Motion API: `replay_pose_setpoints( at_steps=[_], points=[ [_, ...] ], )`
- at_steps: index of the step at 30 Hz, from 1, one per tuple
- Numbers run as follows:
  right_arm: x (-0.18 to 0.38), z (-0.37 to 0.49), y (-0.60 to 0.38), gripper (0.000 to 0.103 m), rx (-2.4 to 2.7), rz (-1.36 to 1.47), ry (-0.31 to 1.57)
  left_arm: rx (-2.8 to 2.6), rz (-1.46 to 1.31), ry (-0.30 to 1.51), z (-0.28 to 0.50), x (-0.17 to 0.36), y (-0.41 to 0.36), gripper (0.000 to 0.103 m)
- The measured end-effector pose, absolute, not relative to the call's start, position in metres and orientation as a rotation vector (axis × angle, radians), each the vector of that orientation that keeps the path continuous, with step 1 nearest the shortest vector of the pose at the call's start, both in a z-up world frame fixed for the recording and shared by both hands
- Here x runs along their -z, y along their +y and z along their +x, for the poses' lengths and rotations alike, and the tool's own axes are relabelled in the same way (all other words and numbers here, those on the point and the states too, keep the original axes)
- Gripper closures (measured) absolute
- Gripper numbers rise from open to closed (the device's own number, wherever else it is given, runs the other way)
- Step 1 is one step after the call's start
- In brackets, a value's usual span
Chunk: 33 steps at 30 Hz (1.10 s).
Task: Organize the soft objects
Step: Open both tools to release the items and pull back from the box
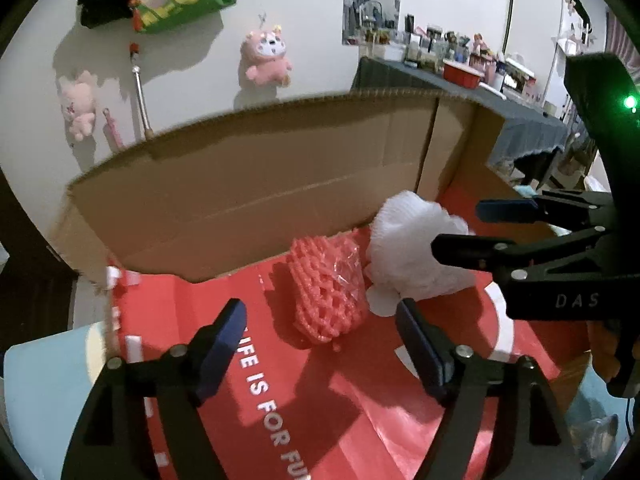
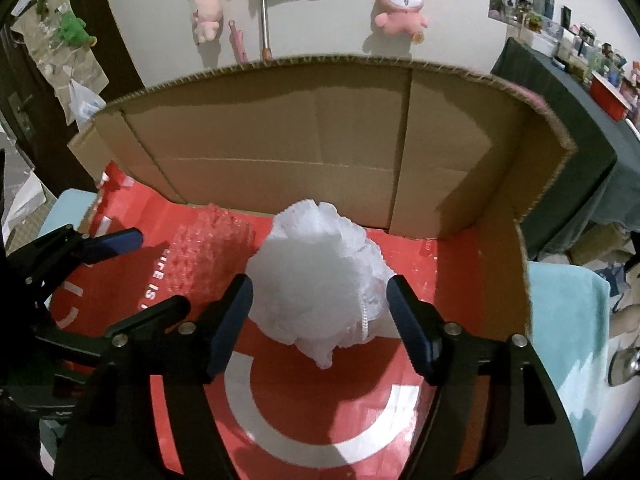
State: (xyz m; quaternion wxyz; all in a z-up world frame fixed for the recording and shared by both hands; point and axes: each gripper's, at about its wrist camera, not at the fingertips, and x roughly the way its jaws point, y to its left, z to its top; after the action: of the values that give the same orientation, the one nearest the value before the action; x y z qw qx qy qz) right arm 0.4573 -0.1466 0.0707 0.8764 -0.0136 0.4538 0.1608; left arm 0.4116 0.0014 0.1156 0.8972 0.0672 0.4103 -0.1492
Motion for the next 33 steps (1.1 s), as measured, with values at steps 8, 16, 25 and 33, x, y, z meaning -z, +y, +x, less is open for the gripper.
replay_pose_setpoints(
  at_steps=[8,16,25,33],
  points=[
    [-0.106,0.417,-0.147,0.029,-0.327,-0.038,0.884,0.292,0.094,0.737,0.359,-0.165,0.011,0.008],
    [-0.159,0.344,-0.157,0.024,-0.328,-0.023,0.774,0.283,0.052,0.597,0.281,-0.215,0.022,0.0],
    [-0.204,0.233,-0.171,0.015,-0.343,-0.035,0.587,0.29,0.016,0.449,0.181,-0.243,0.033,0.0],
    [-0.204,0.128,-0.176,0.01,-0.343,-0.056,0.435,0.278,-0.005,0.359,0.098,-0.238,0.035,0.0]
  ],
)
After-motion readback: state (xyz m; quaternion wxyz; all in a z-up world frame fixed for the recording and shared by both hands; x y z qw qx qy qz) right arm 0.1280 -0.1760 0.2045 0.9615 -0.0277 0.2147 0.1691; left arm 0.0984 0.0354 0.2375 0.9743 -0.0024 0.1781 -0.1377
